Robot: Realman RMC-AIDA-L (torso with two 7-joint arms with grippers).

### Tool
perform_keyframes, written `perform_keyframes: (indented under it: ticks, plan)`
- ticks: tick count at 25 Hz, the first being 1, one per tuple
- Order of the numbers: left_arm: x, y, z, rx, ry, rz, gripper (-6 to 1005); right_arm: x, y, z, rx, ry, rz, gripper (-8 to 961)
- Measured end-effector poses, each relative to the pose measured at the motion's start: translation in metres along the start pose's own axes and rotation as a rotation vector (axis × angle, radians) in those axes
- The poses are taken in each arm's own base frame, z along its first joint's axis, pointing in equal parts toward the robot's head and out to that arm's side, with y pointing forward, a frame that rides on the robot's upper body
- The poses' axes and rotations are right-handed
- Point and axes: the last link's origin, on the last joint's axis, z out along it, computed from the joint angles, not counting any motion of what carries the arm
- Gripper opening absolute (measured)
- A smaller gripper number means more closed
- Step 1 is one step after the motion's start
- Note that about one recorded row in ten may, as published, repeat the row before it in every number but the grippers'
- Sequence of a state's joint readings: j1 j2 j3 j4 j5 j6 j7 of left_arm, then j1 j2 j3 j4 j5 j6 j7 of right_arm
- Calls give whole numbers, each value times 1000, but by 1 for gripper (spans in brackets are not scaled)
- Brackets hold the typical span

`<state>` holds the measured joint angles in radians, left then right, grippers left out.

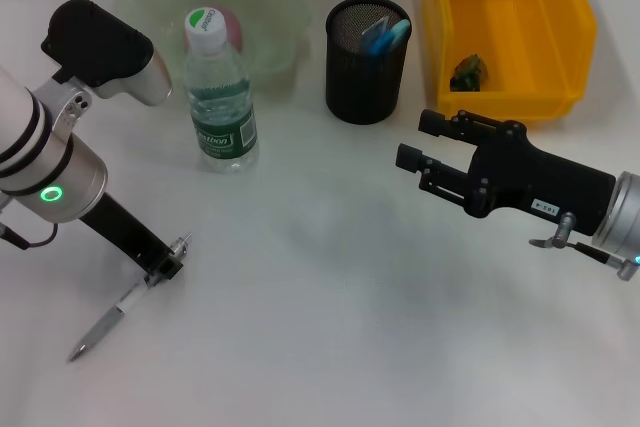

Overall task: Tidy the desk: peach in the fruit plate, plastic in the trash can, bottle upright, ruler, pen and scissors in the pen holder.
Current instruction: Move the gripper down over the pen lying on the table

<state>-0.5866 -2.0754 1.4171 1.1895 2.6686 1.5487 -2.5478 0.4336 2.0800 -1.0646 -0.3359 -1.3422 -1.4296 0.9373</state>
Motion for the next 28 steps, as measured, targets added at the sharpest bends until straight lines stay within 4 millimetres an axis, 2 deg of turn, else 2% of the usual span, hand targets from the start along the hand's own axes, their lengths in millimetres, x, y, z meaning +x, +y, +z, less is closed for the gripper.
perform_keyframes:
  ticks: [8,13,17,23,28]
  plan:
    - [1,1,-1,1,5,7,296,0,0,0,0,0,0,564]
    - [1,1,0,1,1,10,265,0,0,0,-1,0,0,563]
    - [0,1,1,2,-4,13,181,0,0,0,-1,0,0,563]
    - [3,1,-3,12,12,18,124,0,0,0,1,1,0,563]
    - [4,1,-4,14,13,20,140,0,0,0,3,1,0,563]
